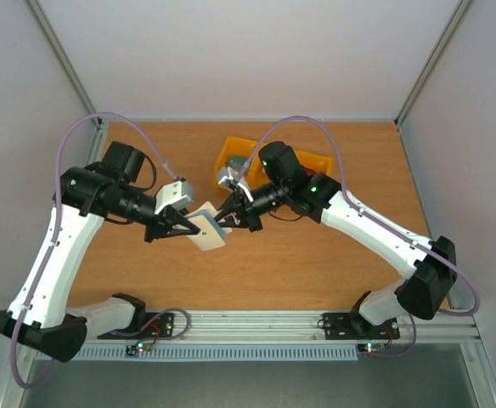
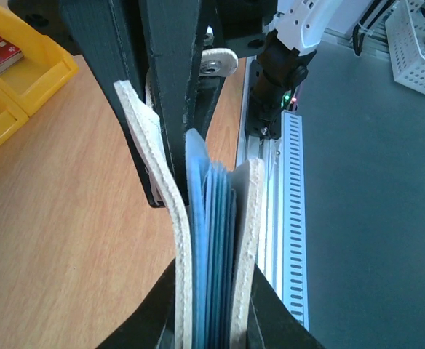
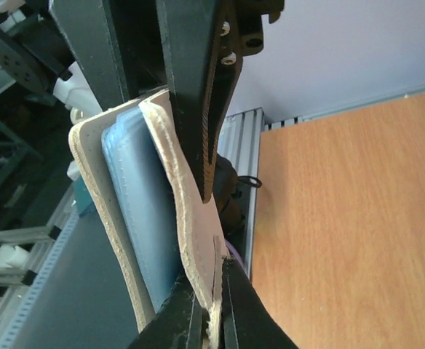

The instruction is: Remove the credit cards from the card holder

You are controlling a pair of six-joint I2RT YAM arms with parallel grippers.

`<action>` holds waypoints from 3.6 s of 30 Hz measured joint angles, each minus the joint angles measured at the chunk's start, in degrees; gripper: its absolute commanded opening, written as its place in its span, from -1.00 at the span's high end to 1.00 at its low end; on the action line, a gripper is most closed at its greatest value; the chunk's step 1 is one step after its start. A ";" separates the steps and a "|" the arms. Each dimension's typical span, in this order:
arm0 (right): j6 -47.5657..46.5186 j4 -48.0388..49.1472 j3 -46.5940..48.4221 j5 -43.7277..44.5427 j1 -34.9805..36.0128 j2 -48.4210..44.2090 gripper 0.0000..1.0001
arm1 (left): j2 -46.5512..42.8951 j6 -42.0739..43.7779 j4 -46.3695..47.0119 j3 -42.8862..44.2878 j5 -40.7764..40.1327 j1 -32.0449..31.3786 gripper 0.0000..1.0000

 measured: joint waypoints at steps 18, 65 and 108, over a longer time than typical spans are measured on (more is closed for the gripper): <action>10.88 -11.37 2.23 34.12 -3.37 -6.10 0.98 | -15.85 -35.85 31.87 -21.31 -13.27 0.48 -0.99; -3.15 -13.38 7.65 -11.82 -6.01 -13.92 0.98 | -35.36 -56.63 74.60 -42.27 14.75 1.11 -0.20; 12.26 2.78 -1.11 11.21 -6.29 -6.97 -0.53 | -33.48 -58.01 61.81 -40.04 -16.46 -2.27 0.99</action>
